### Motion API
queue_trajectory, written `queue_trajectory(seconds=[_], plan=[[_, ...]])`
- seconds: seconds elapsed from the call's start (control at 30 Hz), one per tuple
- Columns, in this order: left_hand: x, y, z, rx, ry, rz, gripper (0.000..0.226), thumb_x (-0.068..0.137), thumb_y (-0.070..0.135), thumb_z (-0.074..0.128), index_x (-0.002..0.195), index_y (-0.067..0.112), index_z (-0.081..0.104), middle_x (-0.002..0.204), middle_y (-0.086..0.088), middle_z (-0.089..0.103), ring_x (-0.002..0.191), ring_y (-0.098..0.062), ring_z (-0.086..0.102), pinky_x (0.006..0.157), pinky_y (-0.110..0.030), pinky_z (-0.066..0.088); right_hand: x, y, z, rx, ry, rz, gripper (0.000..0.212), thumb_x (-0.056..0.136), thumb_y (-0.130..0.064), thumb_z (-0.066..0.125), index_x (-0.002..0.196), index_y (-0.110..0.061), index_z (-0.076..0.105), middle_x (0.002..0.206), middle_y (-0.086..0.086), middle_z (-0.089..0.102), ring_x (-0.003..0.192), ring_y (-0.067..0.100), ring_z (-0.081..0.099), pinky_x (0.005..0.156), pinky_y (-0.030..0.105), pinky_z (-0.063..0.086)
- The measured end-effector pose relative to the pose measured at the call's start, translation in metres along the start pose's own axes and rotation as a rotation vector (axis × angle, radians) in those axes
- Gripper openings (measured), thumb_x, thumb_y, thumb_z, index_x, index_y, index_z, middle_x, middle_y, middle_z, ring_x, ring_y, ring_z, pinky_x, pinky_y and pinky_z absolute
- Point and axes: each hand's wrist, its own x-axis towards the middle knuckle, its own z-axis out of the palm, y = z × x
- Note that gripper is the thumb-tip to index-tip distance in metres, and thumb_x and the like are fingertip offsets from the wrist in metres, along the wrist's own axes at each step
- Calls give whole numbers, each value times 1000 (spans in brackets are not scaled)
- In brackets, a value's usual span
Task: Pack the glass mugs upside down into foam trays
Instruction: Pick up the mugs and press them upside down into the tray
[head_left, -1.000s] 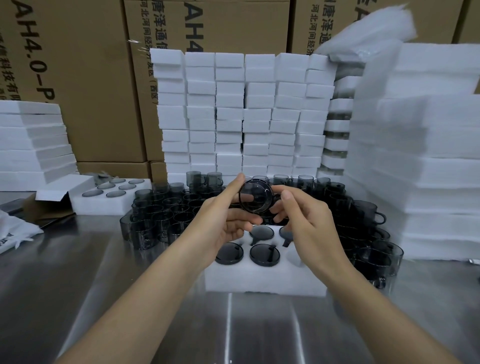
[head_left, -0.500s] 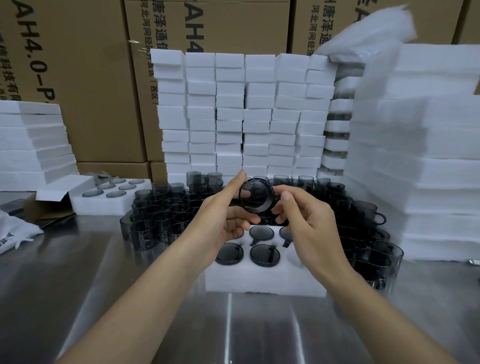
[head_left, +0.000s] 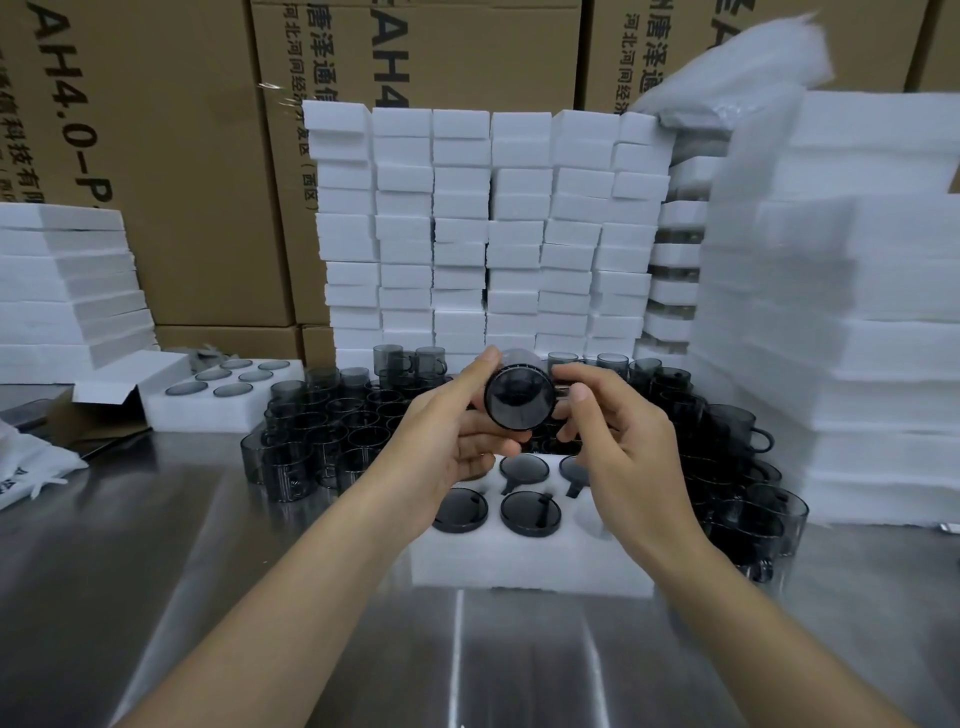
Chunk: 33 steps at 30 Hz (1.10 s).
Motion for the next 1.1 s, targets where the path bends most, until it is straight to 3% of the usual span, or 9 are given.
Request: queue_trajectory(seconds=[0.13,0.23,0.3,0.4,0.47,0.57,0.83,1.0,1.1], plan=[[0,0,1,25,-55,132,42,85,49,79,120,27,72,119,-1,81,108,-17,79,83,-35,53,2,0,-2,52,10,-29,33,108,-9,57,124,-34,70,102,-13,71,88,17,67,66,60,60],[0,-3,0,217,-67,393,58,80,20,85,133,31,66,127,8,76,120,-13,73,92,-29,60,3,3,-1,59,26,-44,33,106,-1,58,119,-28,71,99,-10,73,87,17,71,72,58,60],[0,-7,2,431,-41,572,63,77,12,87,132,33,65,126,13,74,124,-12,69,103,-29,57,3,4,0,55,43,-46,35,104,0,58,114,-30,72,92,-6,74,83,18,72,70,59,60],[-2,-11,5,565,16,672,64,76,11,91,130,35,66,124,19,71,125,-11,66,108,-30,52,4,6,-2,54,51,-47,38,104,-1,56,108,-35,73,82,-2,74,71,30,69,58,61,58],[-4,-12,8,632,86,724,61,76,23,93,128,40,67,123,26,69,125,-8,63,103,-23,50,4,6,-2,76,60,-42,37,106,-3,57,108,-36,72,86,-3,76,69,43,66,51,64,54],[-8,-13,14,665,202,830,56,75,46,93,124,39,69,117,24,69,123,-10,61,93,-11,43,4,6,0,86,74,-38,32,107,-6,60,116,-35,70,105,-9,77,70,39,70,48,63,53],[-10,-13,17,702,292,940,57,74,42,98,122,30,71,113,21,69,116,-13,60,90,-17,46,2,5,1,46,81,-58,39,109,-13,60,133,-42,68,113,-16,75,75,22,74,60,59,61],[-13,-9,16,735,297,1030,59,78,51,86,129,26,70,122,22,67,121,-11,58,95,-23,49,0,1,3,-3,88,-149,46,110,-12,58,141,-45,63,111,-19,70,77,19,76,60,39,64],[-12,-10,15,713,303,1038,60,78,38,91,133,24,70,127,23,66,124,-13,59,99,-23,49,-1,2,3,-59,90,-209,48,108,-16,57,148,-42,57,112,-20,68,79,19,77,60,23,58]])
